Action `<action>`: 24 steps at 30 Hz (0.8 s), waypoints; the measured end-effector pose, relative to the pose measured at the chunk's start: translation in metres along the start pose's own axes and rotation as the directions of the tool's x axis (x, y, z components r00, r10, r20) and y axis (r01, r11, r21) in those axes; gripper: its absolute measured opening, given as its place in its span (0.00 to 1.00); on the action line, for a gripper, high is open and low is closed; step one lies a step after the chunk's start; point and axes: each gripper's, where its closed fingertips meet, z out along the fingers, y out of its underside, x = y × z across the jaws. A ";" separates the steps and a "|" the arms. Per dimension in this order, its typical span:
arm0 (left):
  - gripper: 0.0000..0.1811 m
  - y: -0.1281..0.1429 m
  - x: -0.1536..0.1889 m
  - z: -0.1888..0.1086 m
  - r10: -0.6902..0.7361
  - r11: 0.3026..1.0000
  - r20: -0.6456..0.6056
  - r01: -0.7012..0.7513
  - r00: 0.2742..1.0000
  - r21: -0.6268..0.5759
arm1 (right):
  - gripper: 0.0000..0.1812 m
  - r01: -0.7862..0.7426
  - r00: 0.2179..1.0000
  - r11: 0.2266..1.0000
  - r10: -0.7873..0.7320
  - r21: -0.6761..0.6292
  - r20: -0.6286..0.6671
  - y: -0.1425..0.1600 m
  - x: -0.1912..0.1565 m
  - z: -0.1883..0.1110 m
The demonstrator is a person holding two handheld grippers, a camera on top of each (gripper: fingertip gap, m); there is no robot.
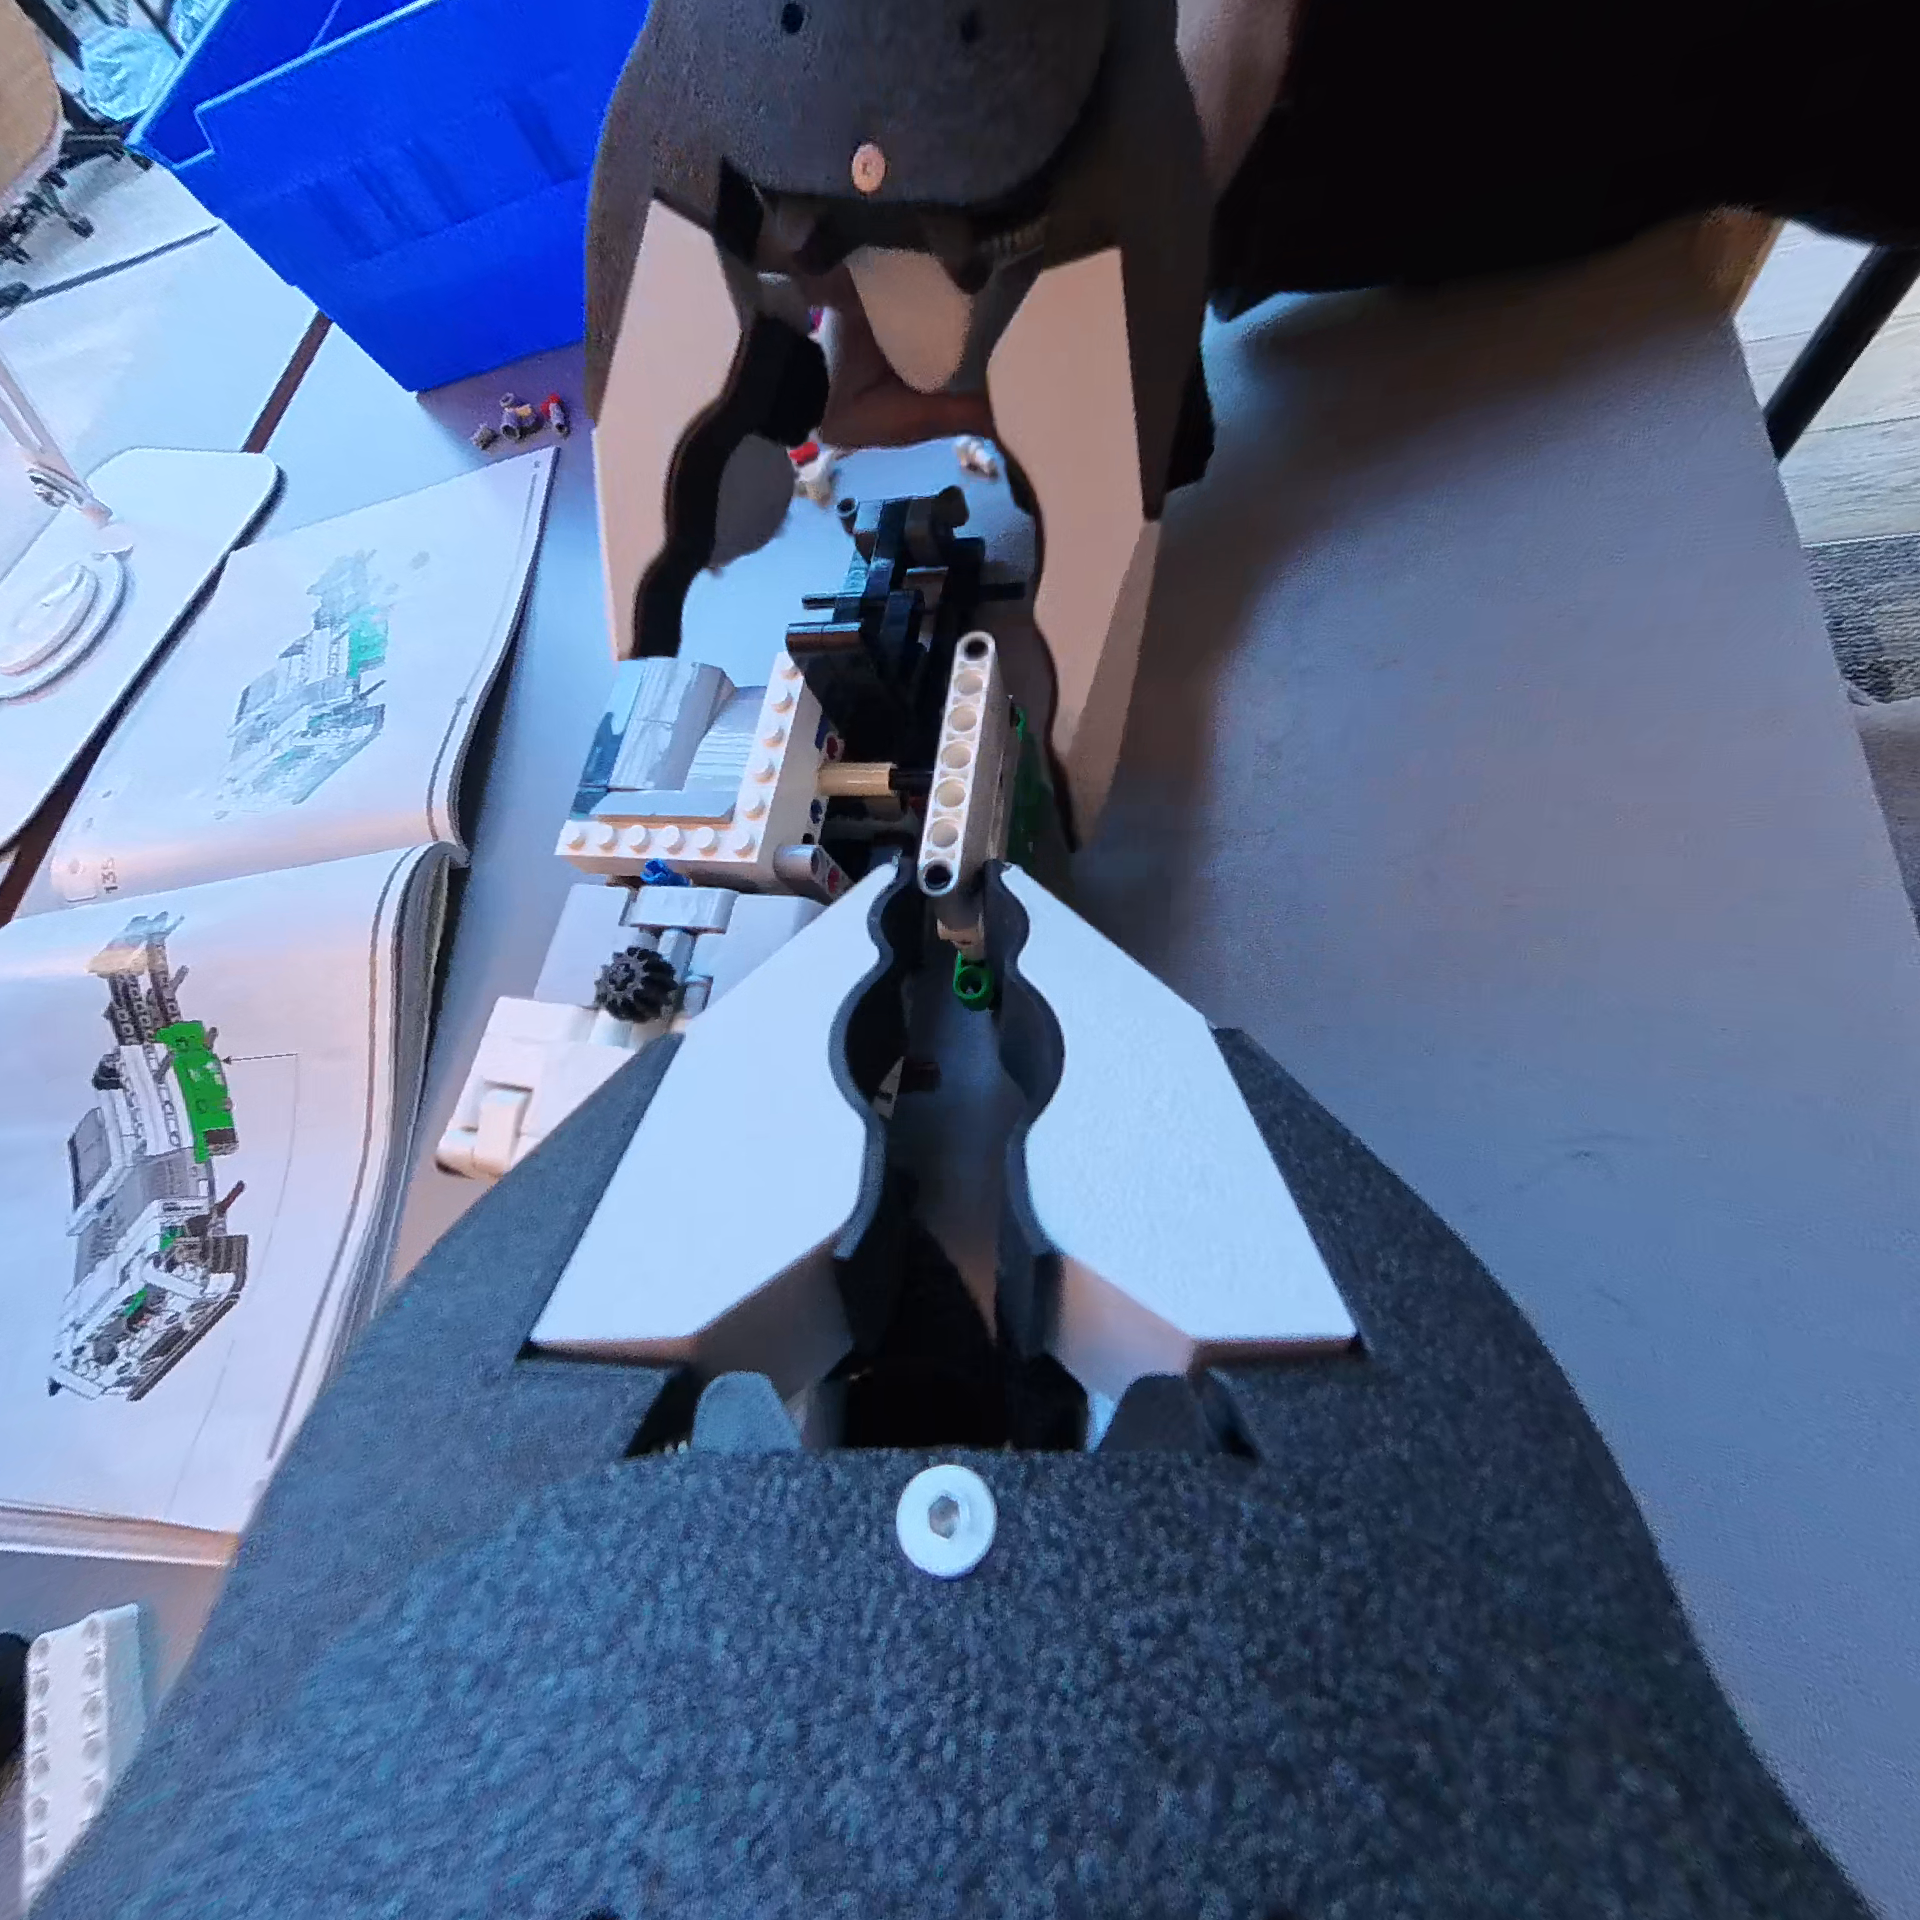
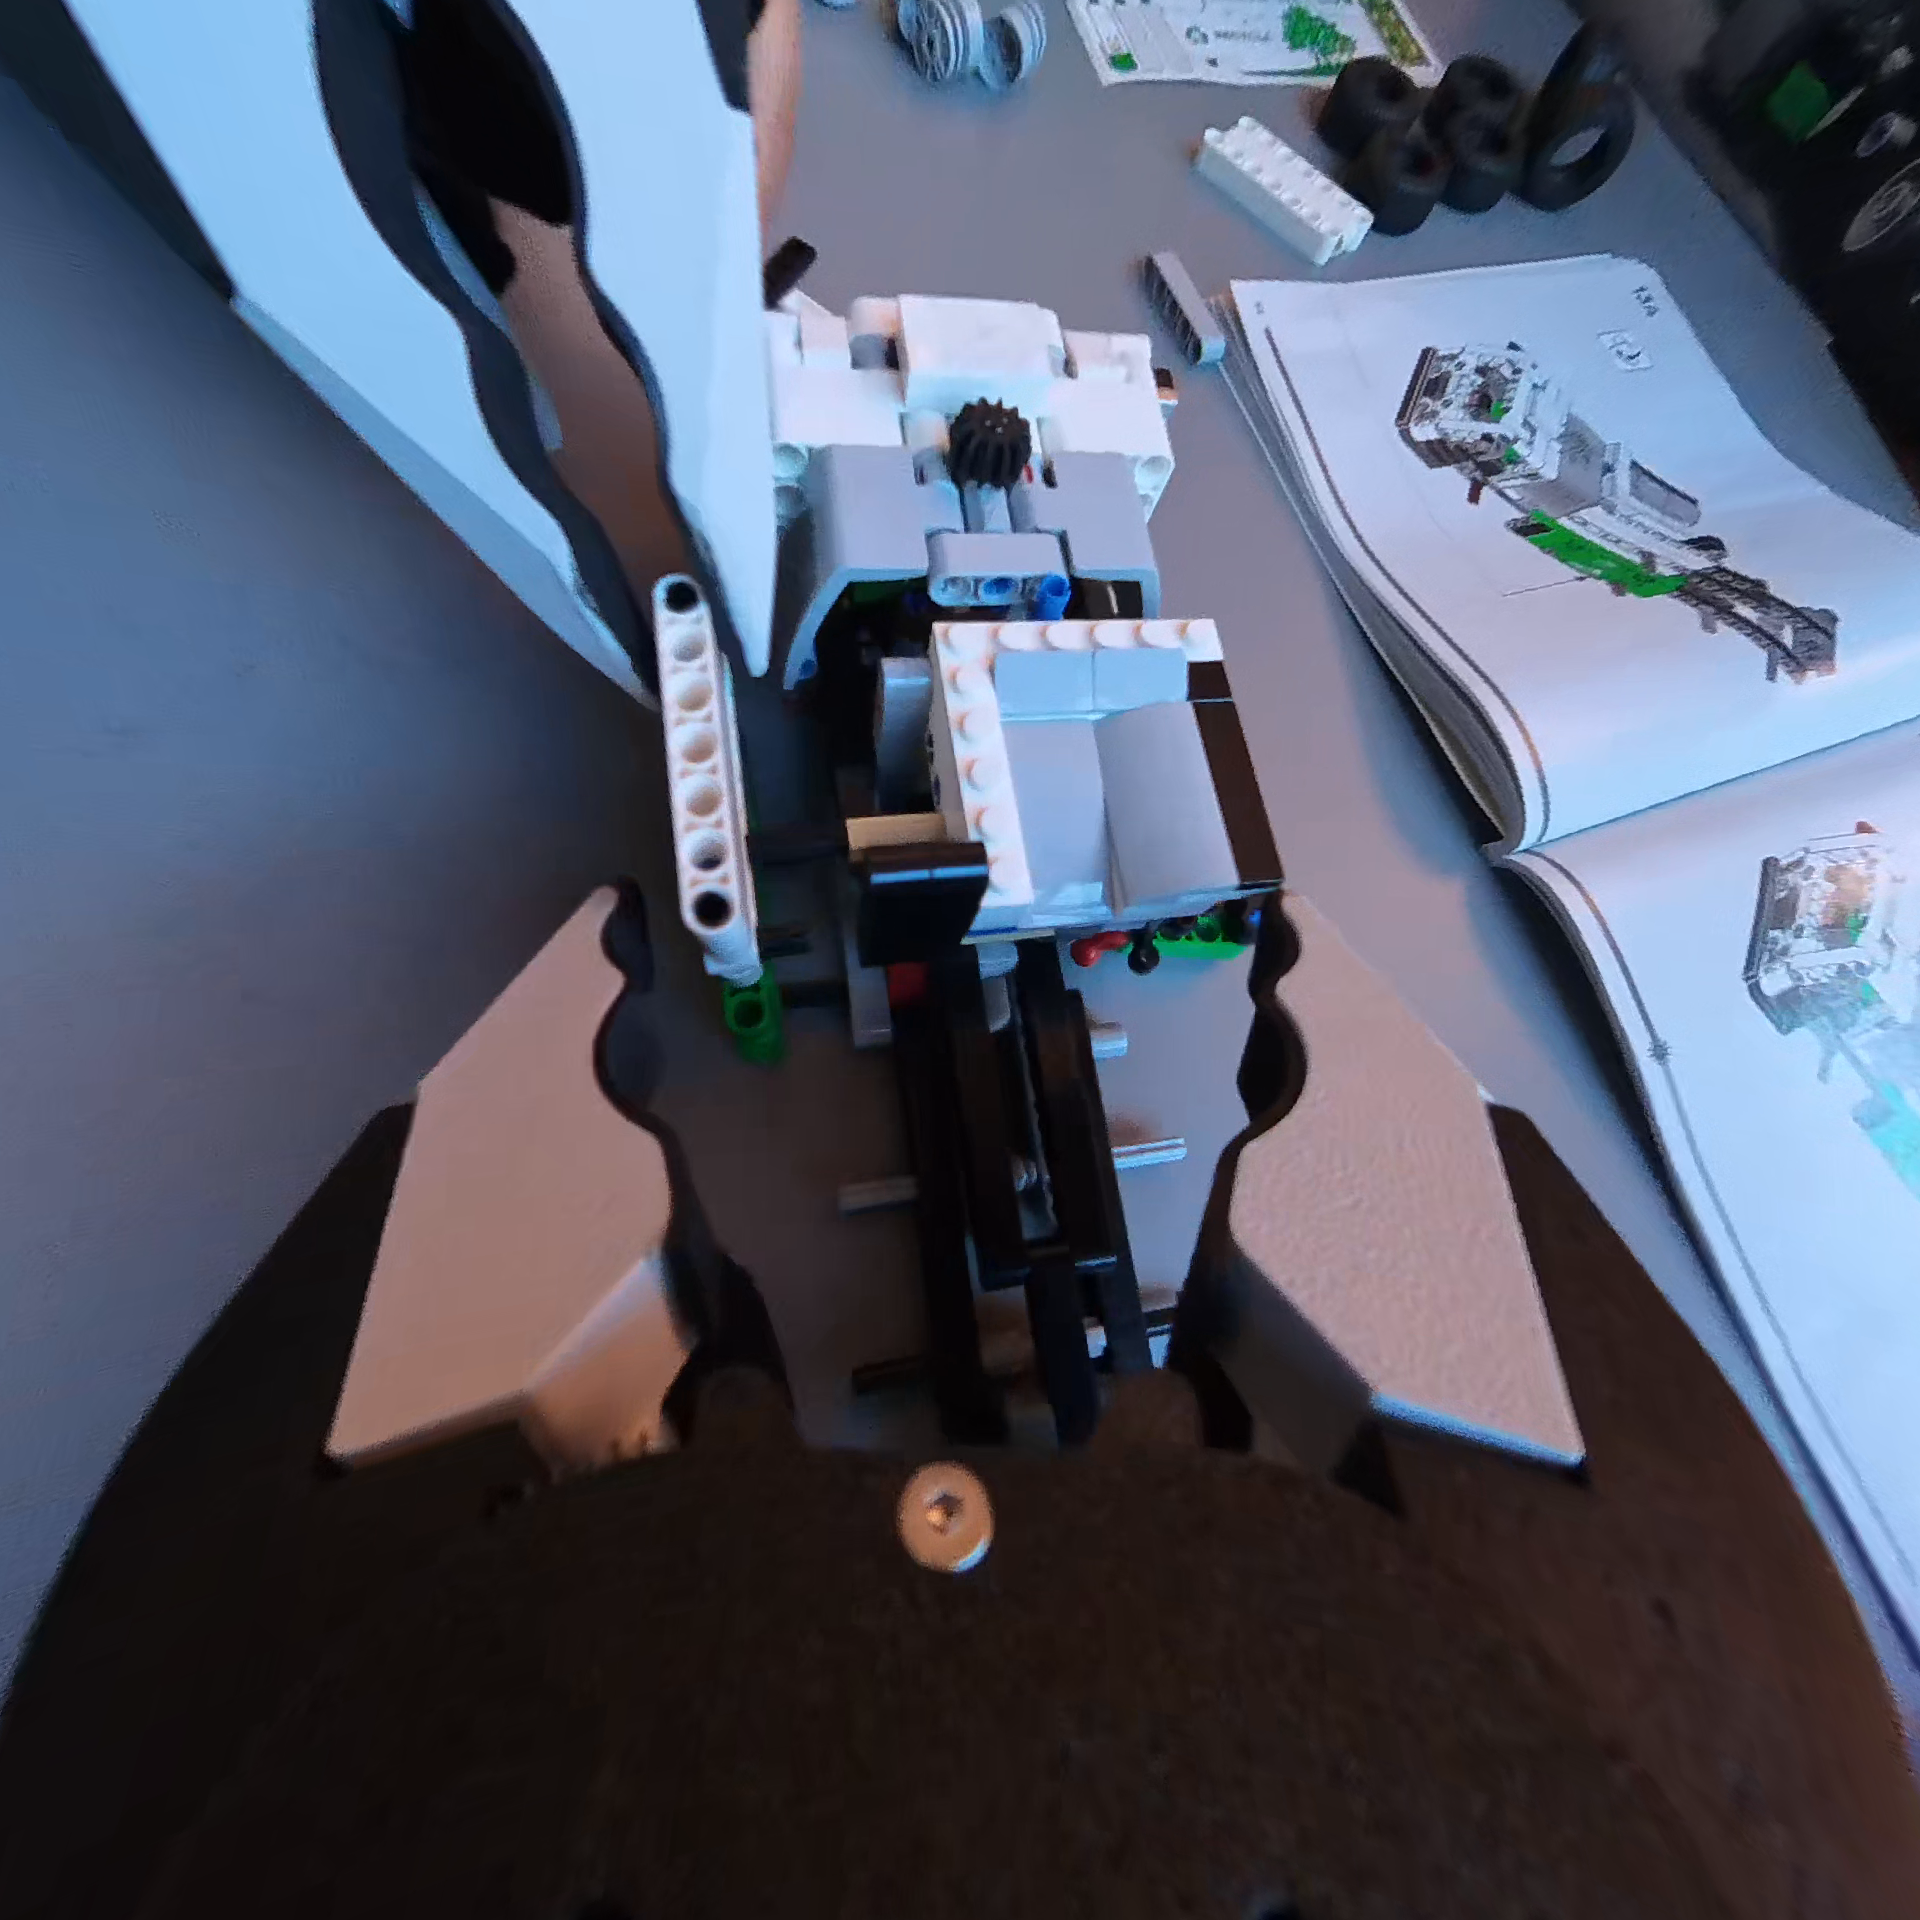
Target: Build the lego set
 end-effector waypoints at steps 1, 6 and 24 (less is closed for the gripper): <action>0.05 0.000 -0.001 0.000 0.004 1.000 0.006 -0.004 1.000 -0.001 | 0.61 0.008 1.000 1.000 -0.008 -0.002 -0.009 0.000 0.002 0.001; 0.05 0.001 -0.002 0.000 -0.007 1.000 0.011 0.007 1.000 -0.005 | 0.56 0.015 0.999 1.000 -0.015 0.007 -0.028 0.000 0.008 0.002; 0.71 0.029 -0.042 -0.006 -0.131 0.991 0.034 0.132 0.991 -0.030 | 0.57 -0.040 0.998 0.994 0.035 -0.102 -0.046 0.021 0.019 0.005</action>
